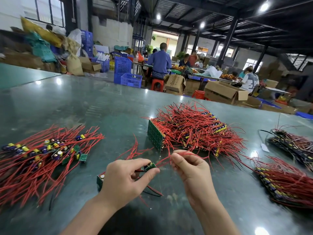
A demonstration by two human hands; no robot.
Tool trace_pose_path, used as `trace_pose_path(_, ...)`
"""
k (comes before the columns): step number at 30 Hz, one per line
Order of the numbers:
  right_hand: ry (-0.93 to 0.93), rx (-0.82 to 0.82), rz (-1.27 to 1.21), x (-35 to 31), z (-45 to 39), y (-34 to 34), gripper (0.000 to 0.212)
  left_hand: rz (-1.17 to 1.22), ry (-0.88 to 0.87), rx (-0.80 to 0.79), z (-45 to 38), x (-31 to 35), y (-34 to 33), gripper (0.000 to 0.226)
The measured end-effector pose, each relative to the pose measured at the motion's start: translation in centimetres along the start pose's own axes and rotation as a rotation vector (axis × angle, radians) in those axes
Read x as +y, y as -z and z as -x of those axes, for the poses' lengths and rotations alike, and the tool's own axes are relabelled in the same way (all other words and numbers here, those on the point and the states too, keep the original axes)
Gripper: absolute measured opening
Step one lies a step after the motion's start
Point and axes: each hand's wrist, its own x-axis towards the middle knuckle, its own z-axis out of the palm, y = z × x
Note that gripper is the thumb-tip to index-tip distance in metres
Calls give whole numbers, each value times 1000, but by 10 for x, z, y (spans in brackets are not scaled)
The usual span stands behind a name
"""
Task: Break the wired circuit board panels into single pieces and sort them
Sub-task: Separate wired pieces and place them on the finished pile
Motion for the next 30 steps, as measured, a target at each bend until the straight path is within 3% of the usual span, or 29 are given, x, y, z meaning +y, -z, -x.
trace_pose_path(5,47,45,22,-5,-4,10,8,-63,101,-23,3,-4,6,31)
trace_pose_path(8,51,53,24,-2,-4,7,7,-227,40,-2,0,0,8,23)
trace_pose_path(10,67,75,26,1,-3,5,5,-318,-38,-17,-1,1,7,41)
trace_pose_path(13,77,89,-4,4,0,0,6,-402,-142,-47,2,3,-3,50)
trace_pose_path(22,-6,-50,60,1,2,-1,16,-505,-219,11,0,-3,-1,46)
trace_pose_path(25,-21,-99,112,-3,1,2,5,-544,-230,38,-1,-6,2,41)
trace_pose_path(30,-52,-124,158,-5,1,3,20,-552,-235,62,-1,-11,4,33)
